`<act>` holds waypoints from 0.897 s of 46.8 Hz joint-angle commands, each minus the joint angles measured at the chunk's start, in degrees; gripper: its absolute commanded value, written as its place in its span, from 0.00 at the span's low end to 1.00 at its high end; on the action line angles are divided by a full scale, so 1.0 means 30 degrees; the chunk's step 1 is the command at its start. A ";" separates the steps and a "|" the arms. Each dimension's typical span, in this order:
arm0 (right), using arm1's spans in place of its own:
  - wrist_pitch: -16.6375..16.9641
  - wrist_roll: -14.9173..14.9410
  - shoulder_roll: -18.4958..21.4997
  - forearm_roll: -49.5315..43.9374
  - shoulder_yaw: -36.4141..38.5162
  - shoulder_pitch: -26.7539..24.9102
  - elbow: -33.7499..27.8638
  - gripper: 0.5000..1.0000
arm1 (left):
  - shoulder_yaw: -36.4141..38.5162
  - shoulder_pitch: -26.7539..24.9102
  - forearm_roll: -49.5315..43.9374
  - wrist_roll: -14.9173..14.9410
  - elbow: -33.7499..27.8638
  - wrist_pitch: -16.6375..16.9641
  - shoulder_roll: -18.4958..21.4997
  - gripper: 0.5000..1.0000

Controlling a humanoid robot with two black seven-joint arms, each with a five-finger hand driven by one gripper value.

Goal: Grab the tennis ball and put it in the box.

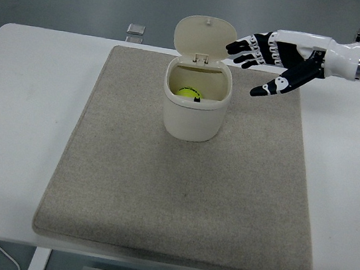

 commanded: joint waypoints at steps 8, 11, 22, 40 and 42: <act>0.0010 -0.0234 -0.0811 0.1030 0.0175 -0.1018 -0.0255 0.82 | 0.0000 0.0003 0.0001 0.0003 0.0006 -0.0001 0.0000 0.99; 0.0010 -0.0673 -0.0781 0.2229 0.0204 -0.1282 -0.0694 0.82 | 0.0000 0.0003 0.0001 0.0003 0.0006 -0.0001 0.0000 0.99; -0.1782 -0.2578 -0.0752 0.7767 0.0204 -0.1809 -0.1632 0.82 | 0.0000 0.0003 0.0001 0.0003 0.0006 -0.0001 0.0000 0.99; -0.4097 -0.3135 0.1736 1.4154 0.0321 -0.3479 -0.4679 0.82 | 0.0000 0.0003 0.0001 0.0003 0.0006 -0.0001 0.0000 0.99; -0.4302 -0.3223 0.2059 1.4799 0.0525 -0.3684 -0.4884 0.82 | 0.0000 0.0003 0.0001 0.0003 -0.0023 -0.0001 0.0000 0.99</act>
